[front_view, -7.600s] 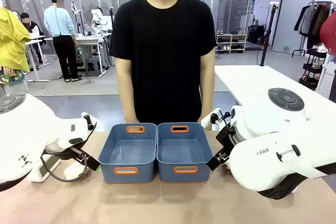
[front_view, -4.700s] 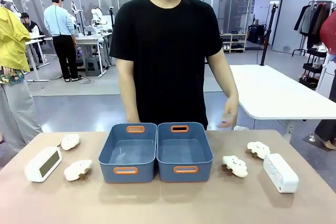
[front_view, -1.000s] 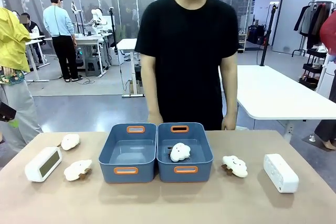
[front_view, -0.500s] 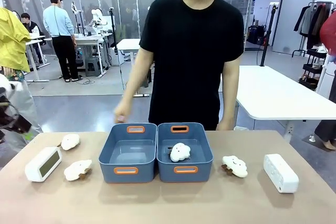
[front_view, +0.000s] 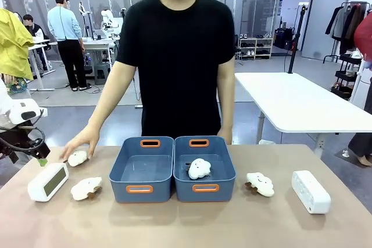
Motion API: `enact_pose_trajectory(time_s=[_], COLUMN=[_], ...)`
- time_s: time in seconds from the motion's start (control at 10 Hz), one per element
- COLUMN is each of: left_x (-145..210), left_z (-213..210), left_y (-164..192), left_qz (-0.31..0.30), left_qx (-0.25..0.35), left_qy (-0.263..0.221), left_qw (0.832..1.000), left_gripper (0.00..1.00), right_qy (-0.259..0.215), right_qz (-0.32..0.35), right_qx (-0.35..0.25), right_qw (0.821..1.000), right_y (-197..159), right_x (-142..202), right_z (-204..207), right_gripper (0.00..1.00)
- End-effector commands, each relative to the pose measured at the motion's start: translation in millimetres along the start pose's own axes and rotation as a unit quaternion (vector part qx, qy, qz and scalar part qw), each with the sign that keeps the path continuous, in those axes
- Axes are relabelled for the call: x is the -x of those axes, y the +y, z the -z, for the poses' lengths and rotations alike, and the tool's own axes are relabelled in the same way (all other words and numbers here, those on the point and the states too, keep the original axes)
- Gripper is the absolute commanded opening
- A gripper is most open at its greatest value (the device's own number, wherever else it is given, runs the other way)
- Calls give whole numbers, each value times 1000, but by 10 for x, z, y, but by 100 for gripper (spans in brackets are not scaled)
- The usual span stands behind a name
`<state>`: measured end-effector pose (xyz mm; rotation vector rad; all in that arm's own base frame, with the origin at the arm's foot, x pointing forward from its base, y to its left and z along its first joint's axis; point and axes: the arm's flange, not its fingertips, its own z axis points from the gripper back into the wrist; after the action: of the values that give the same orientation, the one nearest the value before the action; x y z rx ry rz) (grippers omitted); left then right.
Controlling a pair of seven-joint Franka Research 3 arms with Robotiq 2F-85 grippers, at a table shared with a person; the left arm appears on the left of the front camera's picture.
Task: Sort the digital clocks into the basket.
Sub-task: Pick up the Digital clock from the table and place it into the empty Plastic storage basket.
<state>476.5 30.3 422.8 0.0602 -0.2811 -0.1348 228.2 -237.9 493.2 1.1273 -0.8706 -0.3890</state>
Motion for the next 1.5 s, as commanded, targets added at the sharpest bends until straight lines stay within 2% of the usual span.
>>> enact_pose_trajectory(time_s=[0.0, 0.2, 0.3, 1.4], left_x=[-71, -15, -16, -10], left_z=[-86, -121, -19, -33], left_y=[16, 59, 31, 27], left_qz=[-5, 3, -5, -5], left_qx=[9, 21, 3, 7], left_qy=[-15, -11, -3, -4], left_qw=[1000, 1000, 1000, 1000], left_gripper=[100, 100, 100, 100], right_qy=[-2, -2, -2, -2], right_qz=[-3, -3, -3, -3], right_qx=[-5, -5, -5, -5], right_qw=[1000, 1000, 1000, 1000], right_y=[8, 8, 8, 8], right_x=[1, 1, 1, 1], right_z=[4, 4, 4, 4], right_gripper=[100, 100, 100, 100])
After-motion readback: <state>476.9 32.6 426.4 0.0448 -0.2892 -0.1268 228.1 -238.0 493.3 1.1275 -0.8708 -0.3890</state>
